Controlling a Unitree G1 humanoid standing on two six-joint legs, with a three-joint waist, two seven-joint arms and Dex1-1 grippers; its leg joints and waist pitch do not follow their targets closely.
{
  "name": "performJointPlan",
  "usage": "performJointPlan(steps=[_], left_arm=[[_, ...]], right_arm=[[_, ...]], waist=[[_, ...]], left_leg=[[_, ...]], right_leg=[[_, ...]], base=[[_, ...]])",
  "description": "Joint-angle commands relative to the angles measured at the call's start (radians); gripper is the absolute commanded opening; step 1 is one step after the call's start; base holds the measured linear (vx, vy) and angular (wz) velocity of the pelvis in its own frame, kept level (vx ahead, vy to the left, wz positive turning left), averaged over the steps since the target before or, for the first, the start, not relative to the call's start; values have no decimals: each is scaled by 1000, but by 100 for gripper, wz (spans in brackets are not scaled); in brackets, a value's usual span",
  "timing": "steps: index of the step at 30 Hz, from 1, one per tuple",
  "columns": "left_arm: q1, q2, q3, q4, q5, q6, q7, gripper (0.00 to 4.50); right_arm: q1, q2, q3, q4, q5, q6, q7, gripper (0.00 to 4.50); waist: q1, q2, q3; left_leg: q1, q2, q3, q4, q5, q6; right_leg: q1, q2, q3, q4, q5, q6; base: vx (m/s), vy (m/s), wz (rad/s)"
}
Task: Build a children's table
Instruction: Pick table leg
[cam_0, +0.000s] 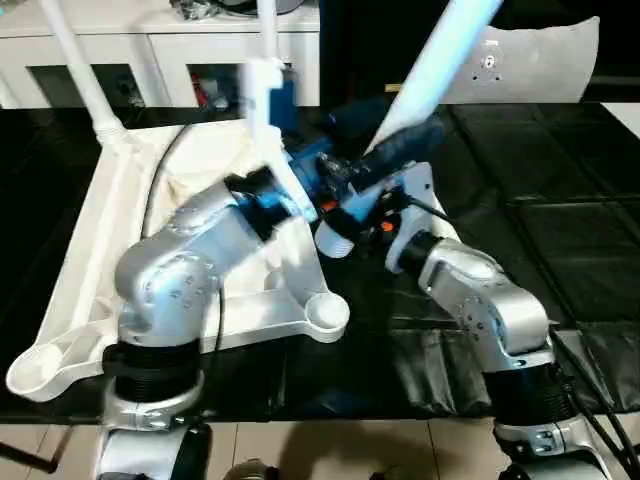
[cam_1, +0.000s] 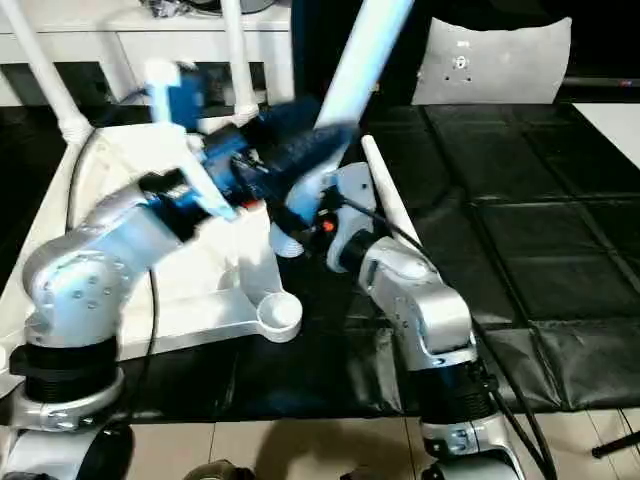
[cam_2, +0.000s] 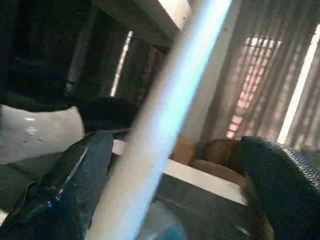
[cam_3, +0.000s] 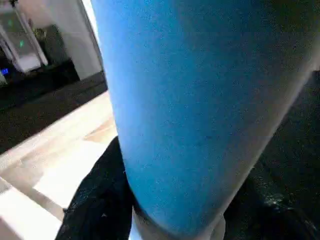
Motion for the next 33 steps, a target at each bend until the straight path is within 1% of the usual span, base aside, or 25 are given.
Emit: performJointPlan(steps=[1,2,3,5,6,8,9,11,13,14,15,16,18,19,20,21,22,24,25,26,28,29,30,31,33], left_arm=[[12,15,12,-13,3,3,-17,450],[37,63,16,-17,15,8,-44,450],[63,110,19,-26,22,12,-73,450],[101,172,17,-44,32,21,-115,450],[113,192,13,-51,38,22,-128,450],[158,271,-11,-66,73,13,-175,450],[182,315,-26,-69,94,9,-197,450],[201,345,-35,-73,107,5,-213,450],[281,448,-63,-89,156,-44,-292,450],[281,448,-63,-89,156,-44,-292,450],[339,521,-87,-104,188,-68,-348,450],[362,550,-102,-109,207,-81,-368,450],[397,599,-136,-112,244,-102,-401,415],[407,615,-147,-112,255,-107,-411,415],[426,641,-171,-114,266,-102,-426,412],[429,646,-186,-111,281,-112,-426,412],[430,650,-204,-106,300,-123,-423,383],[429,652,-241,-88,345,-151,-413,370],[428,650,-267,-72,373,-175,-412,367],[428,648,-277,-64,387,-187,-413,358],[422,627,-316,-24,430,-226,-410,333],[418,611,-329,-2,443,-241,-404,333],[414,597,-339,19,455,-257,-398,326],[413,585,-348,41,468,-276,-394,321],[412,580,-356,59,480,-294,-395,303]], right_arm=[[-15,-4,-26,-15,34,38,9,191],[-14,-16,-50,-28,69,75,22,190],[-9,-28,-69,-44,98,105,34,190],[-3,-39,-95,-63,135,143,42,190],[-1,-40,-107,-69,153,161,43,190],[4,-50,-139,-88,219,219,55,190],[7,-54,-159,-100,270,261,67,190],[10,-57,-174,-110,307,289,76,190],[12,-59,-226,-132,409,327,112,190],[12,-59,-226,-132,409,327,112,190],[9,-60,-257,-138,468,355,128,190],[7,-60,-268,-139,487,364,132,190],[3,-61,-277,-142,507,377,135,190],[3,-62,-279,-143,511,382,136,190],[0,-71,-281,-146,521,398,134,190],[0,-76,-276,-148,518,401,135,190],[2,-87,-263,-150,503,397,139,190],[9,-113,-220,-159,448,367,141,190],[18,-135,-176,-169,396,342,143,190],[21,-145,-157,-174,376,333,143,190],[34,-181,-86,-192,283,282,132,190],[40,-189,-67,-200,259,269,123,190],[47,-201,-44,-209,229,250,116,190],[55,-212,-23,-219,201,232,108,190],[63,-217,-12,-226,185,218,104,190]], waist=[[0,0,-79],[2,5,-81],[0,6,-80],[0,6,-81],[1,7,-81],[1,7,-80],[0,8,-77],[1,10,-76],[1,7,-72],[2,8,-72],[2,9,-71],[-1,6,-69],[1,8,-68],[1,8,-67],[-1,4,-64],[1,6,-64],[1,3,-62],[1,4,-63],[0,2,-63],[1,2,-63],[0,-1,-62],[0,-1,-62],[-1,-1,-65],[-3,3,-60],[-2,1,-62]], left_leg=[[14,52,-17,-71,-74,15],[15,52,-18,-70,-69,12],[14,51,-19,-72,-74,15],[20,53,-17,-71,-73,9],[18,53,-18,-73,-66,10],[19,54,-18,-75,-70,8],[21,54,-18,-76,-82,6],[23,54,-16,-78,-101,-4],[22,54,-17,-83,-128,-11],[24,54,-17,-83,-132,-12],[25,55,-19,-84,-137,-13],[24,55,-18,-88,-144,-15],[27,55,-17,-88,-151,-24],[27,54,-16,-88,-153,-25],[29,54,-13,-91,-172,-33],[30,54,-15,-91,-180,-40],[29,54,-15,-93,-183,-42],[29,56,-16,-93,-185,-54],[27,54,-15,-92,-175,-57],[26,54,-15,-92,-173,-57],[23,53,-13,-90,-154,-51],[23,53,-13,-90,-154,-51],[24,51,-12,-88,-143,-47],[23,52,-12,-90,-157,-49],[23,52,-14,-89,-160,-45]], right_leg=[[54,-71,48,-68,-53,-228],[54,-71,47,-67,-45,-230],[55,-71,47,-66,-46,-227],[50,-70,47,-66,-43,-224],[52,-71,47,-63,-40,-226],[49,-70,46,-63,-45,-225],[47,-68,46,-64,-57,-220],[45,-69,46,-67,-86,-219],[43,-70,48,-70,-124,-208],[41,-71,48,-71,-131,-206],[40,-73,49,-74,-144,-201],[38,-70,49,-72,-160,-195],[35,-72,49,-75,-177,-192],[33,-72,50,-77,-183,-191],[30,-71,50,-78,-208,-190],[30,-72,51,-78,-221,-190],[30,-72,51,-79,-228,-187],[29,-73,51,-80,-235,-177],[31,-73,52,-79,-225,-174],[32,-74,53,-80,-224,-170],[32,-74,55,-83,-209,-166],[32,-74,55,-83,-209,-166],[34,-75,56,-79,-192,-172],[31,-72,56,-82,-198,-173],[33,-74,57,-81,-193,-176]], base=[[0,0,0],[0,0,0],[0,0,0],[0,0,0],[0,0,0],[0,0,0],[0,0,0],[0,0,0],[0,0,0],[0,0,0],[0,0,0],[0,0,0],[0,0,0],[0,0,0],[0,0,0],[0,0,0],[0,0,0],[0,0,0],[0,0,0],[0,0,0],[0,0,0],[0,0,0],[0,0,0],[0,0,0],[0,0,0]])
